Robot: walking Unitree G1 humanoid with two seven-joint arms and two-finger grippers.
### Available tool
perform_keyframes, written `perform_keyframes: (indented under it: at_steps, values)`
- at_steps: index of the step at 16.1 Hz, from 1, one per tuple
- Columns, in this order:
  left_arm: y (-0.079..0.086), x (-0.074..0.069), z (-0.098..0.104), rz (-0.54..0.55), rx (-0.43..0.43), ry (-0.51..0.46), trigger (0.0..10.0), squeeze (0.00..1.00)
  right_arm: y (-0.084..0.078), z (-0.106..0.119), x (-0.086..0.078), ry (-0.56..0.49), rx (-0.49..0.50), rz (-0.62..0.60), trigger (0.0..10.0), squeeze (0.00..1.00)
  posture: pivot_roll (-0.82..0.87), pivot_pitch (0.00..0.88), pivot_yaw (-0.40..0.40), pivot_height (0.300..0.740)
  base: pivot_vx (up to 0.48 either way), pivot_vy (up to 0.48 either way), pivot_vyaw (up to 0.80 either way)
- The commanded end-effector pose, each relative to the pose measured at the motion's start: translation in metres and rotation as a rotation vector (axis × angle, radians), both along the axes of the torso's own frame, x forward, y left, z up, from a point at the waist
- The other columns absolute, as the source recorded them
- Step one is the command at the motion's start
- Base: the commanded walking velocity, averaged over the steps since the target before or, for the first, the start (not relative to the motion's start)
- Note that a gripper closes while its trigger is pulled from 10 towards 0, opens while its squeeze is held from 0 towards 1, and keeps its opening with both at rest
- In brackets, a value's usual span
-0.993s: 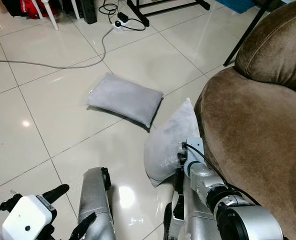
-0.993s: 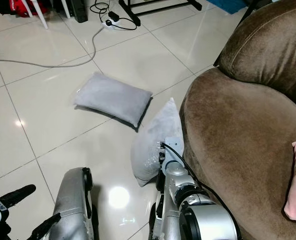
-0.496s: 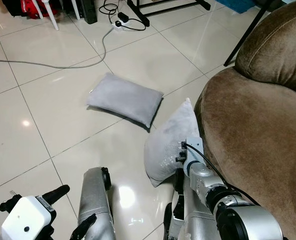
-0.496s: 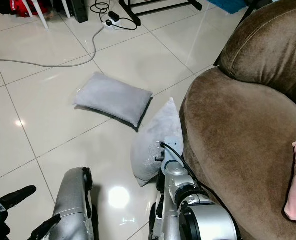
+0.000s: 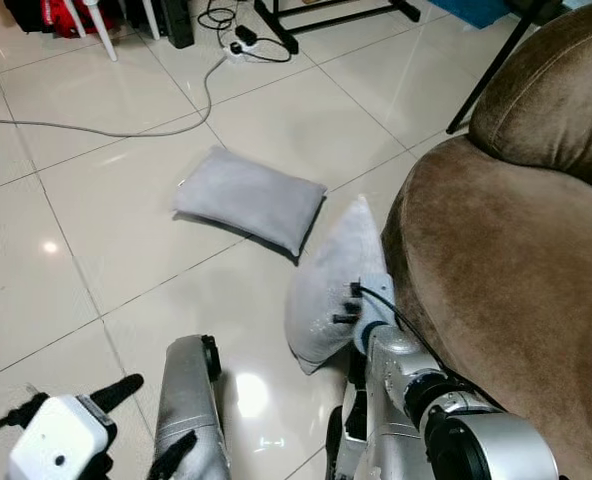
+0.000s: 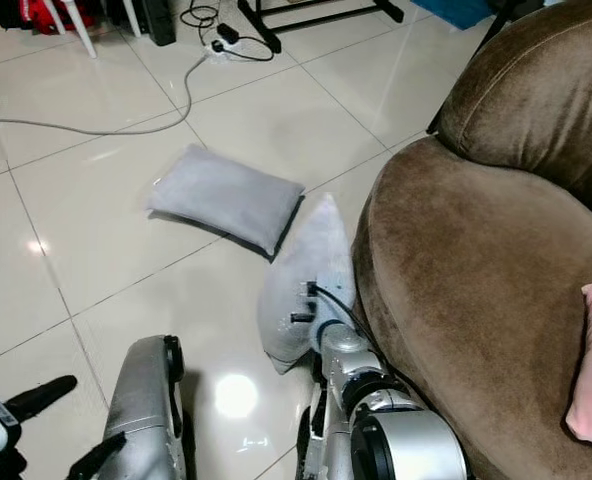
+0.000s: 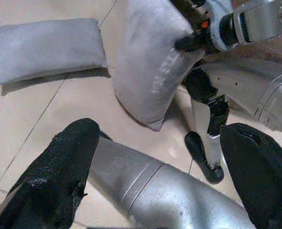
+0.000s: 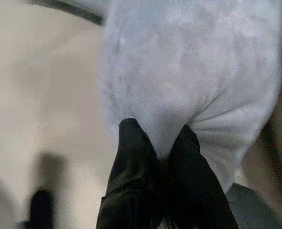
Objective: Move the pillow to the sofa from floor
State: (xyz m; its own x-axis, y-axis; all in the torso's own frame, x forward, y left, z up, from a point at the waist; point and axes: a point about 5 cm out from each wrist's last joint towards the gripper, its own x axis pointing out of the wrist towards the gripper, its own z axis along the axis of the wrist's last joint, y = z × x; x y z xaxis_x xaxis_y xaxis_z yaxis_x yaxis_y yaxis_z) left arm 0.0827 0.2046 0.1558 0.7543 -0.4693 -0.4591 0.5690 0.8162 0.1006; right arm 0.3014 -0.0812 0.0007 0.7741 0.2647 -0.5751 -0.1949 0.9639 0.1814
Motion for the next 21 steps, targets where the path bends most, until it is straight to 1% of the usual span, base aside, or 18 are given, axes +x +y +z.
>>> perform_keyframes:
  at_steps: [1,2,4,5,6,8,9,10,11,12,13,14,15,16,17,18,20,21]
  values:
    - [-0.003,-0.005,-0.006,0.009,-0.001,0.027,10.0,0.0,0.017,0.01,0.003,-0.054,0.096,0.105,0.0,0.0,0.28,0.128,-0.094,0.56,0.0,0.0,0.0]
    - [-0.005,-0.005,-0.011,0.016,-0.006,0.026,10.0,0.0,0.025,0.018,0.006,-0.088,0.166,0.153,0.0,0.0,0.26,0.1,-0.102,0.56,0.0,0.0,0.0]
    - [-0.005,-0.002,-0.018,0.043,-0.002,0.005,10.0,0.0,0.028,0.033,0.015,-0.159,0.262,0.162,0.0,0.0,0.24,0.06,-0.122,0.56,0.0,0.0,0.0]
    - [-0.005,0.01,-0.024,0.069,0.002,-0.036,10.0,0.0,0.021,0.045,0.025,-0.204,0.314,0.098,0.0,0.0,0.23,0.038,-0.132,0.56,0.0,0.0,0.0]
    - [-0.005,0.017,-0.028,0.076,0.003,-0.05,10.0,0.0,0.018,0.049,0.029,-0.218,0.33,0.08,0.0,0.0,0.23,0.021,-0.144,0.56,0.0,0.0,0.0]
    - [-0.003,0.04,-0.029,0.109,0.004,-0.151,10.0,0.0,0.001,0.083,0.045,-0.351,0.453,-0.025,0.0,0.0,0.21,0.0,-0.154,0.56,0.0,0.0,0.0]
    - [-0.003,0.056,-0.027,0.113,-0.002,-0.2,10.0,0.0,-0.007,0.101,0.048,-0.406,0.486,-0.054,0.0,0.0,0.17,0.0,-0.152,0.56,0.0,0.0,0.0]
    - [-0.004,0.068,-0.022,0.102,0.001,-0.243,10.0,0.0,-0.015,0.121,0.045,-0.471,0.486,-0.074,0.0,0.0,0.15,0.0,-0.143,0.56,0.0,0.0,0.0]
    - [-0.004,0.078,-0.019,0.099,0.0,-0.275,10.0,0.0,-0.023,0.14,0.039,-0.544,0.471,-0.096,7.5,0.0,0.13,0.0,-0.132,0.56,0.0,0.0,0.0]
    - [-0.004,0.083,-0.018,0.1,-0.004,-0.288,10.0,0.0,-0.026,0.149,0.037,-0.579,0.464,-0.107,7.5,0.0,0.12,0.0,-0.128,0.56,0.0,0.0,0.0]
    - [-0.008,0.094,-0.013,0.111,-0.028,-0.329,10.0,0.0,-0.034,0.167,0.029,-0.622,0.445,-0.092,10.0,0.0,0.1,0.0,-0.111,0.56,0.0,0.0,0.0]
    - [-0.012,0.106,-0.005,0.153,-0.059,-0.386,10.0,0.0,-0.045,0.19,0.016,-0.724,0.475,-0.101,10.0,0.0,0.08,0.0,-0.093,0.56,0.0,0.0,0.0]
    - [-0.017,0.124,0.005,0.222,-0.098,-0.451,10.0,0.0,-0.057,0.207,0.004,-0.786,0.39,-0.09,10.0,0.0,0.06,0.0,-0.079,0.56,0.0,0.0,0.0]
    - [-0.022,0.135,0.014,0.278,-0.126,-0.498,10.0,0.0,-0.063,0.213,-0.005,-0.807,0.323,-0.106,10.0,0.0,0.06,0.0,-0.076,0.57,0.0,0.0,0.0]
    - [-0.025,0.145,0.018,0.318,-0.119,-0.532,10.0,0.0,-0.065,0.215,-0.009,-0.812,0.286,-0.128,10.0,0.0,0.05,0.0,-0.074,0.58,0.0,0.0,0.0]
    - [-0.026,0.152,0.019,0.343,-0.083,-0.56,10.0,0.0,-0.063,0.216,-0.009,-0.804,0.29,-0.149,10.0,0.0,0.05,0.0,-0.072,0.59,0.0,0.0,0.0]
    - [-0.029,0.157,0.017,0.35,-0.066,-0.569,10.0,0.0,-0.059,0.216,-0.008,-0.794,0.297,-0.165,10.0,0.0,0.04,0.0,-0.072,0.6,0.0,0.0,0.0]
    - [-0.034,0.16,0.015,0.358,-0.069,-0.58,10.0,0.0,-0.052,0.221,-0.007,-0.79,0.304,-0.176,10.0,0.0,0.02,0.0,-0.061,0.61,0.0,0.0,0.0]
